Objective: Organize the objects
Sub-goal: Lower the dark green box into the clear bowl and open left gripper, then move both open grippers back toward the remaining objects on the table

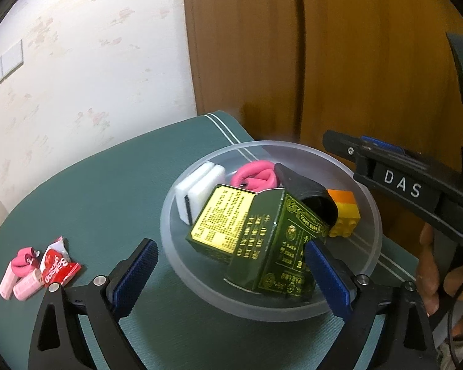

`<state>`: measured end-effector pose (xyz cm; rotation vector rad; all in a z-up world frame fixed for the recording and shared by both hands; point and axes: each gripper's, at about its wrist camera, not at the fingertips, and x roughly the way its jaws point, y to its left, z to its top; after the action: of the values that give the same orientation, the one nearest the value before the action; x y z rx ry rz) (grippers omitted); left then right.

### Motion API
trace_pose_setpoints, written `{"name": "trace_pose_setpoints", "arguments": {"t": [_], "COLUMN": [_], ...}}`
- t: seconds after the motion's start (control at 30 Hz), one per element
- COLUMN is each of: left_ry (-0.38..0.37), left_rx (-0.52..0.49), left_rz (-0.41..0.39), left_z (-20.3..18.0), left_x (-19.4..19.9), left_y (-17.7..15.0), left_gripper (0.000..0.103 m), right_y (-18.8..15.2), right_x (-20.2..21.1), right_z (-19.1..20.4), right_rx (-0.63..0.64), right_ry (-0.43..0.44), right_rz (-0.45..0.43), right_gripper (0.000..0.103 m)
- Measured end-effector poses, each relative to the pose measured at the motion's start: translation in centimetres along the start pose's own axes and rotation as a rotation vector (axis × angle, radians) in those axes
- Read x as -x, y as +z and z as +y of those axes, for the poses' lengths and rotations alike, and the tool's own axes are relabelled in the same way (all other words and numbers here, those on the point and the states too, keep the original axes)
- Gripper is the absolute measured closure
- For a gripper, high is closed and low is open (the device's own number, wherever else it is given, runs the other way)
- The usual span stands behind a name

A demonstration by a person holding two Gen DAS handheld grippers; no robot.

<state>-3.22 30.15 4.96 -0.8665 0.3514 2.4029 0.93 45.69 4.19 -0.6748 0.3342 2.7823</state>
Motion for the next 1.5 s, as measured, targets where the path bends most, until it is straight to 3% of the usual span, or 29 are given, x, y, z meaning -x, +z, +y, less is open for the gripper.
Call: {"name": "trace_pose_setpoints", "arguments": {"t": [0.77, 1.0, 1.17, 1.37, 1.5], "left_ry": [0.090, 0.121, 0.134, 0.159, 0.171], "left_rx": [0.122, 0.174, 0.220, 0.258, 0.285], "left_rz": [-0.022, -0.017, -0.003, -0.007, -0.006], "left_z": [5.7, 8.2, 10.1, 12.5, 14.2], "left_x": [3.6, 4.3, 4.5, 5.5, 6.0], "left_y": [-1.2, -1.8, -2.4, -3.0, -3.5], "left_gripper": [0.001, 0.001, 0.001, 0.001, 0.001], "right_y": [-0.6, -0.7, -0.9, -0.9, -0.8], "right_x": [-0.8, -0.5, -0.4, 0.0, 0.0], "right_z": [0.2, 0.8, 1.7, 2.8, 3.4], "right_rx": [0.027, 0.035, 0.062, 0.107, 0.110], "right_ry": [-0.031, -0.057, -0.067, -0.092, -0.101], "right_rz": [-0.025, -0.051, -0.058, -0.080, -0.074], "right_gripper": [0.051, 0.033, 0.030, 0.015, 0.014]}}
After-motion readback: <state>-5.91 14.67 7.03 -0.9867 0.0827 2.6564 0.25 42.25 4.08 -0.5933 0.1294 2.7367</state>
